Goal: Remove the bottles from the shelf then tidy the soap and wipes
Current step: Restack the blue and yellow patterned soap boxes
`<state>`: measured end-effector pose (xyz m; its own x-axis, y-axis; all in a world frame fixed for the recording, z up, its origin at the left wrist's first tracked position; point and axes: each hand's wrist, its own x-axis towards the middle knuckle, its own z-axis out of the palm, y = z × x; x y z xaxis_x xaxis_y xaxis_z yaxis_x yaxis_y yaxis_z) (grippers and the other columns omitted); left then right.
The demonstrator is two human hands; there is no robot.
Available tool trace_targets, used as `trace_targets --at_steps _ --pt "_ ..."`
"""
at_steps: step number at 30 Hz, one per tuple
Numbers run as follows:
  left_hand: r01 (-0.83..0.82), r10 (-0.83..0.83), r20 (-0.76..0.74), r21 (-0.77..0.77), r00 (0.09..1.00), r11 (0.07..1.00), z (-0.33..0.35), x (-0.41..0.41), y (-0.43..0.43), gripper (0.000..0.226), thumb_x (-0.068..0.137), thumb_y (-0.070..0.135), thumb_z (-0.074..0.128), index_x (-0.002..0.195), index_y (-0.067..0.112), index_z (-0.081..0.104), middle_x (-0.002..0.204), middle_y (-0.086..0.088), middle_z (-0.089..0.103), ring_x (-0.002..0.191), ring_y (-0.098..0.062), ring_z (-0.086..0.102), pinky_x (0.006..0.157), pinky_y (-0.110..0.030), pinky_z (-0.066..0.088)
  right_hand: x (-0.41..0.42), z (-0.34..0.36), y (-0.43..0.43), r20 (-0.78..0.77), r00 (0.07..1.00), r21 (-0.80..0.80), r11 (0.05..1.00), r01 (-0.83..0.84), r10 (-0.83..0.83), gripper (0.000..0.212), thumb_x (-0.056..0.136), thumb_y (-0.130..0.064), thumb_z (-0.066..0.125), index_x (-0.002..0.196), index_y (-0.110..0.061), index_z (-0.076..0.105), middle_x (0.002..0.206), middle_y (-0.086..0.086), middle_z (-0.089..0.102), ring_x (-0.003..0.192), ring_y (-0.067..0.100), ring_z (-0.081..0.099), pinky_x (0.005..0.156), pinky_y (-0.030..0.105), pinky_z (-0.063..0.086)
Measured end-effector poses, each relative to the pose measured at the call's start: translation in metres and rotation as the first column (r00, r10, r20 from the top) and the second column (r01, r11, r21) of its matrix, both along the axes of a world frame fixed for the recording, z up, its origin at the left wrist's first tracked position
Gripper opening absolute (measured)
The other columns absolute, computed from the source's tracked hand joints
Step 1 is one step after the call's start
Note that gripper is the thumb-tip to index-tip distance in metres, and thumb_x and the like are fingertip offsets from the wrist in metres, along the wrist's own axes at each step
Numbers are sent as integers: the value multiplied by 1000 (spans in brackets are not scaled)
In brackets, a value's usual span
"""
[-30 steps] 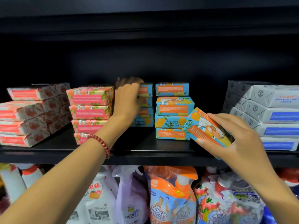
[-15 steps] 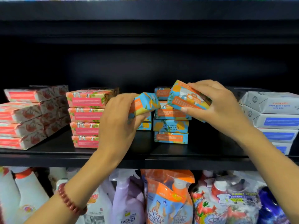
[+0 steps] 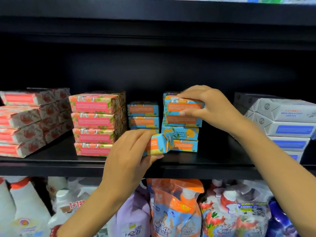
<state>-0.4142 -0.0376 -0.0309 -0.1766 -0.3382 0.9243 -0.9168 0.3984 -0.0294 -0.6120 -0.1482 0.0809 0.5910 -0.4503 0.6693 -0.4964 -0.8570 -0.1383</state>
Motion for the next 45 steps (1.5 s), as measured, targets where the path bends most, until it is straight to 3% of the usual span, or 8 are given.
trace_targets --at_steps 4,11,14,17,21,26,33,45 --pt "-1 1 14 2 1000 1000 -4 -3 -2 44 84 40 57 114 8 51 103 -11 64 94 -23 53 76 -32 44 8 -7 -3 59 997 -77 996 47 -43 42 82 -31 70 119 -13 63 116 -1 62 109 14 53 94 34 44" --pt "45 -45 70 5 997 999 -6 -15 -6 43 84 40 56 112 8 50 101 -13 65 92 -24 51 75 -36 44 10 -16 -3 190 981 -49 998 48 -38 40 83 -28 68 120 -12 62 117 0 61 109 10 50 95 29 43" --pt "52 -53 108 15 993 999 -8 -21 -12 42 84 38 57 112 8 49 101 -12 65 91 -24 51 74 -36 44 -5 -22 6 366 930 -48 998 44 -24 40 83 -33 67 118 -15 63 118 -5 60 112 4 51 97 15 39" --pt "48 -49 153 9 987 999 -10 -31 -20 41 84 37 58 111 7 49 101 -12 65 90 -26 51 74 -36 43 -32 -43 22 550 834 -31 997 68 -40 27 86 -27 63 110 -15 67 111 -6 64 108 6 57 95 23 45" --pt "37 -38 234 7 971 999 -14 -44 -33 42 81 34 65 109 7 51 99 -10 65 89 -26 54 73 -37 45 -63 -80 42 319 934 181 978 105 -159 15 83 -20 70 97 -18 72 101 -10 67 99 -4 56 86 6 39" --pt "76 -93 168 104 981 992 -15 -52 -44 49 71 40 75 107 10 61 98 -5 66 87 -24 57 71 -33 45 -77 -111 48 46 983 291 944 157 -178 28 78 -36 71 104 -24 70 104 -25 57 102 -17 47 86 -2 29" --pt "185 -185 -17 206 983 961 -20 -43 -28 41 83 44 61 107 12 70 108 0 66 102 -17 58 85 -29 46 -81 -141 44 65 976 229 955 190 -210 37 77 -44 63 112 -33 65 112 -33 50 111 -15 40 92 -2 23" --pt "151 -128 -129 181 983 972 -19 -47 -35 25 76 31 70 96 15 75 95 3 70 90 -13 61 77 -27 48 -80 -147 42 116 973 188 966 175 -199 41 77 -51 56 111 -31 67 110 -26 55 109 -20 38 92 -2 25"
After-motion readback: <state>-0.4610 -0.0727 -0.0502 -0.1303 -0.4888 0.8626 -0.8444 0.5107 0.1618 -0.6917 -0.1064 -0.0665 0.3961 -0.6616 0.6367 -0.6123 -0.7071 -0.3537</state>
